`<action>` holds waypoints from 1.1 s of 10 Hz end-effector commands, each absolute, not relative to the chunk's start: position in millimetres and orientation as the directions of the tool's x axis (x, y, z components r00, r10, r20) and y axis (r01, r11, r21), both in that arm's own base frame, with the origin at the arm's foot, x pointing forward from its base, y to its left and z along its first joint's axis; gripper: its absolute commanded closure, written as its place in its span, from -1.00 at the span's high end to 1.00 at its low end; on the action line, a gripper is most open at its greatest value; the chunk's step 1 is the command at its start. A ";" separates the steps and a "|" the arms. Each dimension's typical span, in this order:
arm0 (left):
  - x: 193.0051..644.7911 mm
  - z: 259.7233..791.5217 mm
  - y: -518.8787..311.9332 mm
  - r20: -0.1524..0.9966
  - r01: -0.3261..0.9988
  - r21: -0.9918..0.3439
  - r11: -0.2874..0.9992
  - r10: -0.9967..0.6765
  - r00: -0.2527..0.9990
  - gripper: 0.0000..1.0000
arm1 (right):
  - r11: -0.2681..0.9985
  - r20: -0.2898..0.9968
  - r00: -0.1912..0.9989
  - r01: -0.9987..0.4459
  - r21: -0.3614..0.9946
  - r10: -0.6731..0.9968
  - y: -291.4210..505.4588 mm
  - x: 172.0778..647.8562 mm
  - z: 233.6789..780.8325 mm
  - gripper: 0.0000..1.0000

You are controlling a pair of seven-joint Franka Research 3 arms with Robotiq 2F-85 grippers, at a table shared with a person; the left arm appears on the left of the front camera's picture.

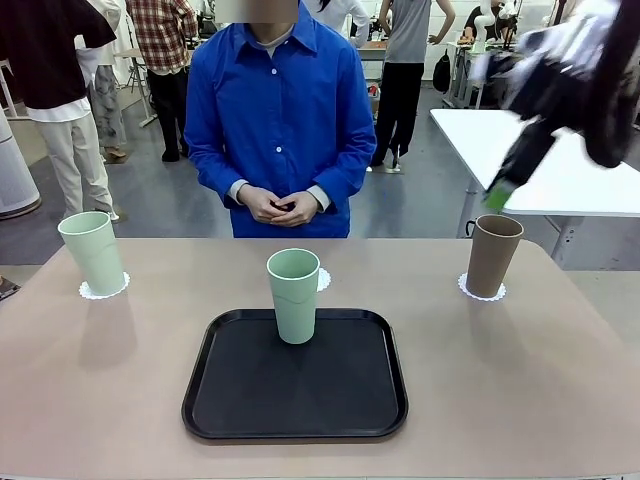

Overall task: Place coasters on the table and set cups on them.
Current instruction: Take one Reusable plastic cup from the Flat Tray and place it on a coaster set by the human.

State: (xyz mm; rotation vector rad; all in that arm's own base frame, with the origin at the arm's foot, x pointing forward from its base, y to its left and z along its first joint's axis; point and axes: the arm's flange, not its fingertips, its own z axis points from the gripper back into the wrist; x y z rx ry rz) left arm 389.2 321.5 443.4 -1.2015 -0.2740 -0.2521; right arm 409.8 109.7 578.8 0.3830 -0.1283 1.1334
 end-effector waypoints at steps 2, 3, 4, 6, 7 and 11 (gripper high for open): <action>388.2 445.2 322.1 0.338 0.332 -0.878 0.346 -0.044 0.940 1.00 | 0.340 0.310 0.384 -0.922 0.187 0.870 162.6 406.7 532.5 1.00; 388.2 445.2 322.1 0.338 0.332 -0.878 0.346 -0.044 0.940 1.00 | 0.329 0.347 0.383 -0.922 0.205 0.856 169.2 412.2 521.1 1.00; 388.2 445.2 322.1 0.338 0.332 -0.878 0.346 -0.044 0.940 1.00 | 0.323 0.351 0.381 -0.922 0.214 0.855 172.1 416.6 505.3 1.00; 388.2 445.2 322.1 0.338 0.332 -0.878 0.346 -0.044 0.940 1.00 | 0.333 0.323 0.385 -0.920 0.207 0.865 174.8 426.3 479.9 1.00; 388.2 445.2 322.1 0.338 0.332 -0.878 0.346 -0.044 0.940 1.00 | 0.333 0.314 0.385 -0.920 0.208 0.868 173.2 428.8 473.2 1.00; 388.2 445.2 322.1 0.338 0.332 -0.878 0.346 -0.044 0.940 1.00 | 0.344 0.303 0.395 -0.915 0.209 0.867 176.3 422.8 490.8 1.00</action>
